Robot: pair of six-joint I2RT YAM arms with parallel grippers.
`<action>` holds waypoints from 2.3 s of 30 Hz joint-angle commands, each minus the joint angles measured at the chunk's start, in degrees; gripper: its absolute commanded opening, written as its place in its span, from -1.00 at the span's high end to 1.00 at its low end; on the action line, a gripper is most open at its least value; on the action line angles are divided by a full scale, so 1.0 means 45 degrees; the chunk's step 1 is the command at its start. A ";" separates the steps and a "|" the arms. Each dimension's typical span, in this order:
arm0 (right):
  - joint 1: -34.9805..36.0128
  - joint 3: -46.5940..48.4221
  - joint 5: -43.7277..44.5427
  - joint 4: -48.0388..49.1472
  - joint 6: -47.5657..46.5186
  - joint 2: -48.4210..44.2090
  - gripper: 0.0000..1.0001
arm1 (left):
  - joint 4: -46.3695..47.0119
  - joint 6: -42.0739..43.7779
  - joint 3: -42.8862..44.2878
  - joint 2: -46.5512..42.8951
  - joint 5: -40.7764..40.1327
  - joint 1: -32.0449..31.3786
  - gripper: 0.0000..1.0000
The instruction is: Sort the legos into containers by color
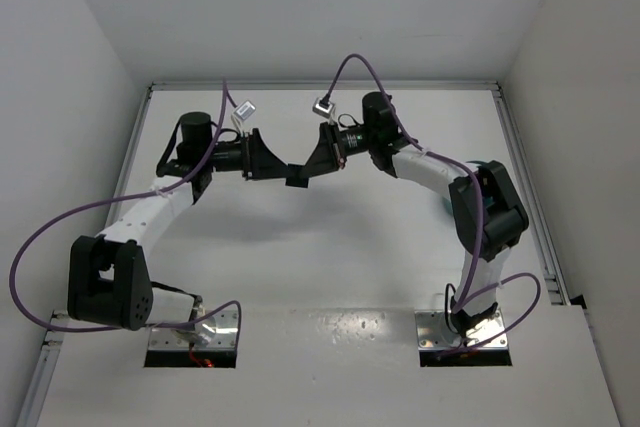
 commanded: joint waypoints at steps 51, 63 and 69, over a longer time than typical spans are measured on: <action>-0.8070 0.2190 1.7138 -2.2478 -2.8680 -0.3295 0.99 | -0.4875 0.4368 0.2870 0.1797 -0.2967 0.0632 -0.99; -0.7953 0.1584 1.7390 -2.1072 -2.8035 -0.3177 0.89 | -0.4758 0.4368 0.2870 0.1913 -0.3084 0.0632 -0.99; -0.7719 0.1466 1.7391 -2.0953 -2.7801 -0.3060 0.54 | -0.4758 0.4368 0.2870 0.1914 -0.3084 0.0632 -0.99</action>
